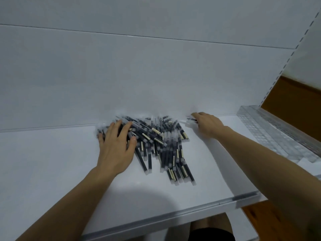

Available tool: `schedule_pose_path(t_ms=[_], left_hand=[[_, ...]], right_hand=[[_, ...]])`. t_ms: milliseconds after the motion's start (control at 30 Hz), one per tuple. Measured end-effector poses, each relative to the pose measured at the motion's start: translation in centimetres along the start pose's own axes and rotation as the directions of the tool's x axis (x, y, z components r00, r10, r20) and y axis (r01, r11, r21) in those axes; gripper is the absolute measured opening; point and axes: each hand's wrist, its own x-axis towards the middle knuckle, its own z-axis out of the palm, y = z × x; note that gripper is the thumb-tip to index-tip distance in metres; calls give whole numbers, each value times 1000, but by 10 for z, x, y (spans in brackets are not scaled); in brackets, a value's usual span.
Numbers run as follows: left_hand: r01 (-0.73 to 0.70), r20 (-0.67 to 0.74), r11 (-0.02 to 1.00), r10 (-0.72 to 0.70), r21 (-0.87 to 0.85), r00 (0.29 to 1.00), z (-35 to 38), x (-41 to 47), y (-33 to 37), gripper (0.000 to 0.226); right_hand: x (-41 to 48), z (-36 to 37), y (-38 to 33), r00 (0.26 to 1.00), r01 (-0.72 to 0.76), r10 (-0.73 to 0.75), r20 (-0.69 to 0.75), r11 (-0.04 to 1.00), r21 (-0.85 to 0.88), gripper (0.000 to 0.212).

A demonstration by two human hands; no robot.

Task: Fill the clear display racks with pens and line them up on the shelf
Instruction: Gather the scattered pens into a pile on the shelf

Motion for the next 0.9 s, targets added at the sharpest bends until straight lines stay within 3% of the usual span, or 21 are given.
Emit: schedule_pose_path(t_ms=[133,267,433,567,667,767,900], left_hand=[[4,-1,1000,-4,-31,1000,-1,1,1,50],[5,-4,999,-5,-48,1000,-2,2,1,51],[2,-8,995,-3,-98,1000,-2,3,-1,49],[76,-67,975,-92,-210,994,-6,3,2,47],[181,-86,942,-213,-283,973,-10,2,3,43],[239,-67,904,-279,-355,958,-15,2,2,41],[283,-43,878,-324,-386,945,-15,3,1,41]], right_hand=[[20,8,-5,999,-37,37,14,999,-12,27],[23,8,-5,999,-42,43,24,999,-32,32],[15,-14,-25,998,28,-28,-64,1000,-8,9],[11,-55,-83,989,140,-128,-75,974,177,20],[17,-73,-132,984,157,-178,26,920,360,28],[26,-74,-175,968,146,-211,135,913,380,41],[33,-64,-211,964,222,-256,75,925,308,52]])
